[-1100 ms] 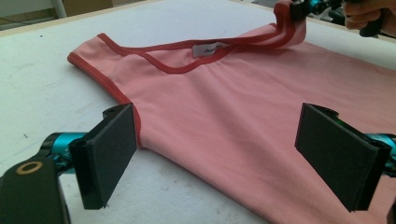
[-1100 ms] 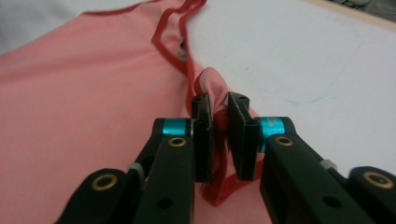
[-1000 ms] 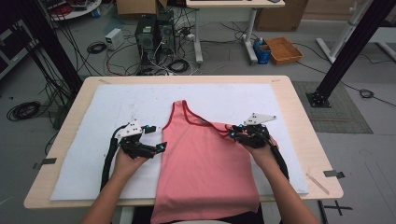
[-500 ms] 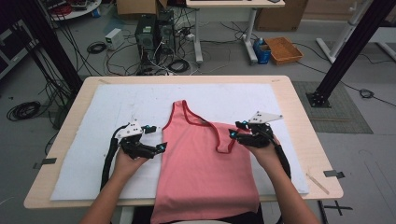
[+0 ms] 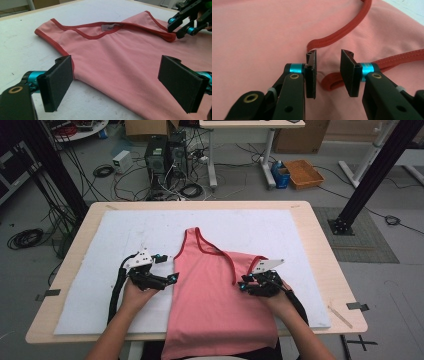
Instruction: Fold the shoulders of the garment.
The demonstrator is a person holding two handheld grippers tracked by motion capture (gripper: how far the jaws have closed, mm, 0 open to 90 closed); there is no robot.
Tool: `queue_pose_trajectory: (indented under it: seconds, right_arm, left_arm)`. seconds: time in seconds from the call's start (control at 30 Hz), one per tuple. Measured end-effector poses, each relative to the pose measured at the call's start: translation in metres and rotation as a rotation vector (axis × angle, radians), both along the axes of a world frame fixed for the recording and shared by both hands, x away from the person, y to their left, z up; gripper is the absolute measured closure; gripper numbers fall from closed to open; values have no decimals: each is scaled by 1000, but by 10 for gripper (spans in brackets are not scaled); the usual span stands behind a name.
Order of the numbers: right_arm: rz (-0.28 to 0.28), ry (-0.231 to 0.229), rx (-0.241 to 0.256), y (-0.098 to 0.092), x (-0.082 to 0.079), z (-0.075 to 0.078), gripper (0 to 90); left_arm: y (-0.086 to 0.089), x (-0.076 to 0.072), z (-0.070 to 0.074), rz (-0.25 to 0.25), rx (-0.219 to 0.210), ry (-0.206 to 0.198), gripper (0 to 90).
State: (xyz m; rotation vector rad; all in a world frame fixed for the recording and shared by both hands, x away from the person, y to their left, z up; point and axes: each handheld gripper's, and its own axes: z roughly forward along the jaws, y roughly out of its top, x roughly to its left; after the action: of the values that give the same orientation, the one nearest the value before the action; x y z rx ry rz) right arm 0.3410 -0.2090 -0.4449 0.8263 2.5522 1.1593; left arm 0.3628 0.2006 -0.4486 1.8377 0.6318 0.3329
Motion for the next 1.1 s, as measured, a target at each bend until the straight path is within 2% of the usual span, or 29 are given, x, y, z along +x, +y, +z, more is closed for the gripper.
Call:
queue_pose_trajectory:
  seconds: [0.07,0.17,0.3,0.43,0.67,0.87,0.9,0.93,1.03,1.1]
  right_arm:
    - [21,-1,6,0,-4,1,650]
    - [36,-4,-14,1,-7,-3,652]
    - [25,-32,-27,-2,-8,-2,823]
    - [43,-54,-33,-3,-11,1,862]
    - [55,-82,-38,-7,-19,11,863]
    - [68,-69,-69,-11,-27,2,859]
    - [67,-68,-66,-11,-27,1,846]
    - [71,-68,-65,-11,-27,0,797]
    - [78,-76,-60,-8,-28,-2,599]
    - [61,-79,-46,-8,-28,-1,489]
  left_arm:
    - [0,0,0,1,-5,3,130]
    - [1,1,0,1,-7,7,130]
    - [0,0,0,1,-1,2,130]
    - [1,1,0,0,-5,3,130]
    - [1,1,0,0,-6,4,130]
    - [1,1,0,1,-5,3,130]
    - [1,1,0,1,-5,3,130]
    - [1,1,0,1,-5,3,130]
    - [1,0,0,2,-5,3,130]
    - [1,0,0,2,-6,4,130]
